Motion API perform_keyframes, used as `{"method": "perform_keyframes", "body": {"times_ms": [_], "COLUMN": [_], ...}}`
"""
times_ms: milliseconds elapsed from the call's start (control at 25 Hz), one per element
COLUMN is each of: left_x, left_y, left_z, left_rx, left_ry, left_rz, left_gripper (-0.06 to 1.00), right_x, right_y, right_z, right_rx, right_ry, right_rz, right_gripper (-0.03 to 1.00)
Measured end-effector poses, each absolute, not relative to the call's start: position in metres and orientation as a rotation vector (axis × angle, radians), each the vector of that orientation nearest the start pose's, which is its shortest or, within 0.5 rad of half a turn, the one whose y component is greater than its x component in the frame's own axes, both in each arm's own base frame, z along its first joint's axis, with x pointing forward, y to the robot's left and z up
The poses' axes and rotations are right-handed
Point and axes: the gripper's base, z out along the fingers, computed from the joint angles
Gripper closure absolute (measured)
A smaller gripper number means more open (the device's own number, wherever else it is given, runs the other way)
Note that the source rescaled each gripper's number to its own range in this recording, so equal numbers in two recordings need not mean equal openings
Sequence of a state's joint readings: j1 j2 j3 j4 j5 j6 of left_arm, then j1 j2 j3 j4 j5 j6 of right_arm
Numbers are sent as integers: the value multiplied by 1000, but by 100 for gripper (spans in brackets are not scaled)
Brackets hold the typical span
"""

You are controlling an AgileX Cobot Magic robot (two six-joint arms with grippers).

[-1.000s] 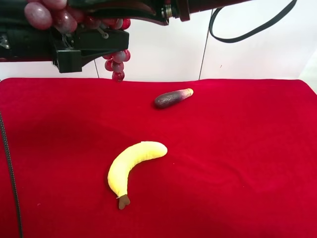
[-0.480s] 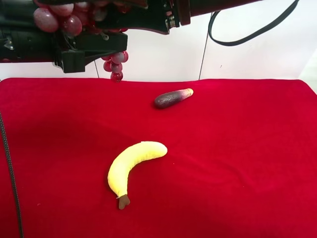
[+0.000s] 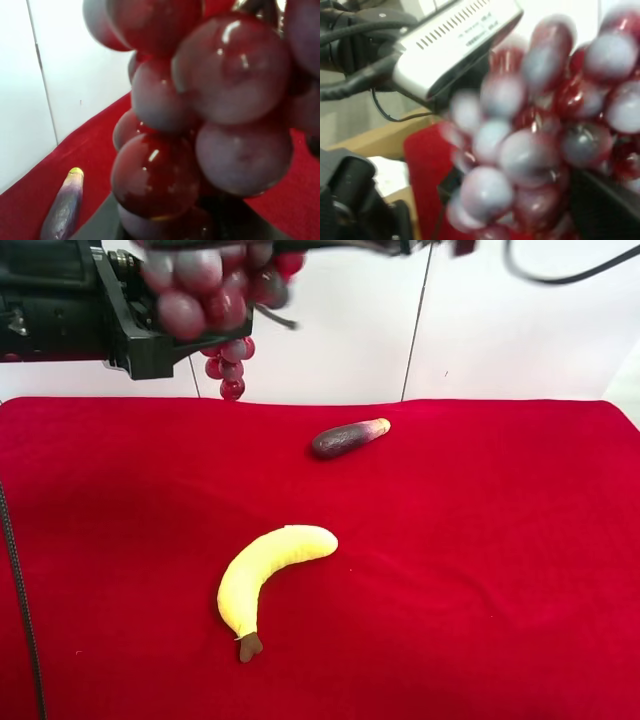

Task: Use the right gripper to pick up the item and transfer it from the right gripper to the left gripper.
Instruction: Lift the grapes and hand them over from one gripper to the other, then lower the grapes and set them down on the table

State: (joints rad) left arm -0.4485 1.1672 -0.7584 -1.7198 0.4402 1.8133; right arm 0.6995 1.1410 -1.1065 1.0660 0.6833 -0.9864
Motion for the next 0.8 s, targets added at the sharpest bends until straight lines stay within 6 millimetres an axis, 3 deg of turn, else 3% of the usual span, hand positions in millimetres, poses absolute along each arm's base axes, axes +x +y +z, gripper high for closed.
{"method": "perform_keyframes", "body": {"times_ms": [280,800], "left_x": [209,211], "left_y": [-142,-140], "left_z": [320,319], "left_rx": [767,749], "left_ry": [1681,1694], "left_rz": [-639,-610], "left_gripper": [69,69], "right_x": [135,104], "right_y": [172,127], "right_z": [412,403], "right_rx": [-1158,-1219], "right_ry": [1651,1976], "right_rz": [832,615], "right_gripper": [1,1]}}
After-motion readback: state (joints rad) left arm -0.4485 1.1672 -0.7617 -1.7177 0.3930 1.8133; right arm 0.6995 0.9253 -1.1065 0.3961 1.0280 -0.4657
